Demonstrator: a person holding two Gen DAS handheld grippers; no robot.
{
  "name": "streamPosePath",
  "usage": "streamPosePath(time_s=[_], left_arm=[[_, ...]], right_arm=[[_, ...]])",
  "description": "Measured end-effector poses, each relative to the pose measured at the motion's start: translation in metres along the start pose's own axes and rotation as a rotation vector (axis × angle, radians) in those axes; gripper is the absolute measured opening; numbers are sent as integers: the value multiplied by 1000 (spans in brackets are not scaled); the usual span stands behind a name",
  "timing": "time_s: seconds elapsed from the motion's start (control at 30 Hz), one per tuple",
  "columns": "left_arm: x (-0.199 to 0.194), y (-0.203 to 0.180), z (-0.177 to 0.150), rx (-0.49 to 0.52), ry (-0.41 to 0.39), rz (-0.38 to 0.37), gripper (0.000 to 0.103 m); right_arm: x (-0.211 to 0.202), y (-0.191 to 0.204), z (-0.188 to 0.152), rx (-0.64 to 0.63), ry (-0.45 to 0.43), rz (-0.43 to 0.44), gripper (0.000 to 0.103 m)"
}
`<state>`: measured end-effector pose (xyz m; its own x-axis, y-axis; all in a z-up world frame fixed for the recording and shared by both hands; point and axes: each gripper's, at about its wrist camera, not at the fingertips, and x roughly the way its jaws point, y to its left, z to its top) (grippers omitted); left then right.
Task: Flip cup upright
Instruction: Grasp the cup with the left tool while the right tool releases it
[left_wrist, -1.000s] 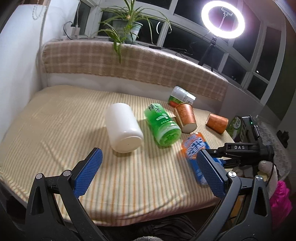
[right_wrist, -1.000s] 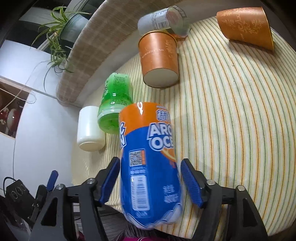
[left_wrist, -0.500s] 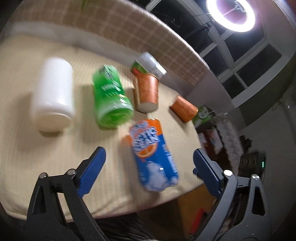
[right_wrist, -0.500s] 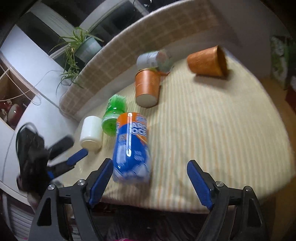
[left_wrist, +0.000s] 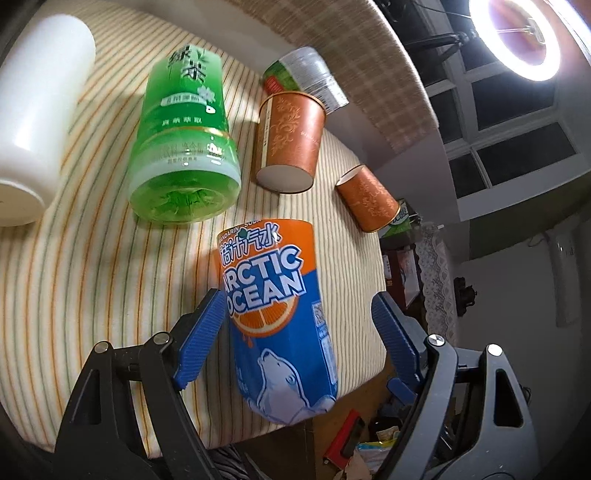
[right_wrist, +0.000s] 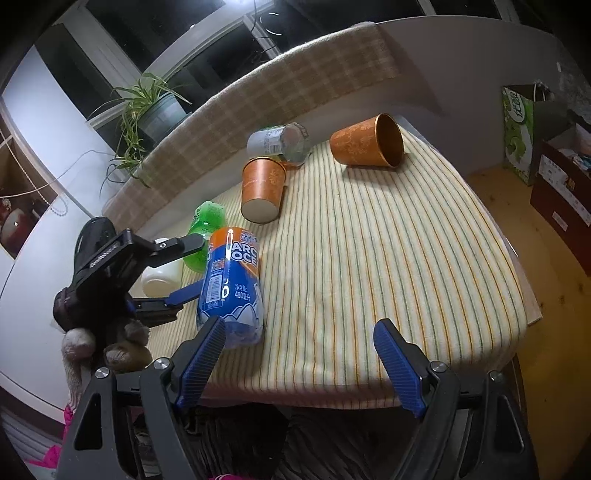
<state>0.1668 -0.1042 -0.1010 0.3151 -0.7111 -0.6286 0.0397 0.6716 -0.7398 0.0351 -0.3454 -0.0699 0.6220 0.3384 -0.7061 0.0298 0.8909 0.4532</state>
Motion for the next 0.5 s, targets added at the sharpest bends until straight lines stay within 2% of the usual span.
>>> streamPosePath(time_s=[0.2, 0.37, 0.43, 0.5], left_arm=[[15, 5, 6, -10, 10, 22, 82], [27, 10, 10, -16, 24, 18, 72], [28, 10, 10, -6, 24, 18, 63], [30, 8, 10, 7, 24, 16, 63]], right_arm=[[1, -5, -3, 11, 3, -10, 85], [0, -12, -3, 31, -7, -36, 85], [-1, -14, -2, 37, -10, -41, 85], [-1, -14, -1, 38, -12, -46, 85]])
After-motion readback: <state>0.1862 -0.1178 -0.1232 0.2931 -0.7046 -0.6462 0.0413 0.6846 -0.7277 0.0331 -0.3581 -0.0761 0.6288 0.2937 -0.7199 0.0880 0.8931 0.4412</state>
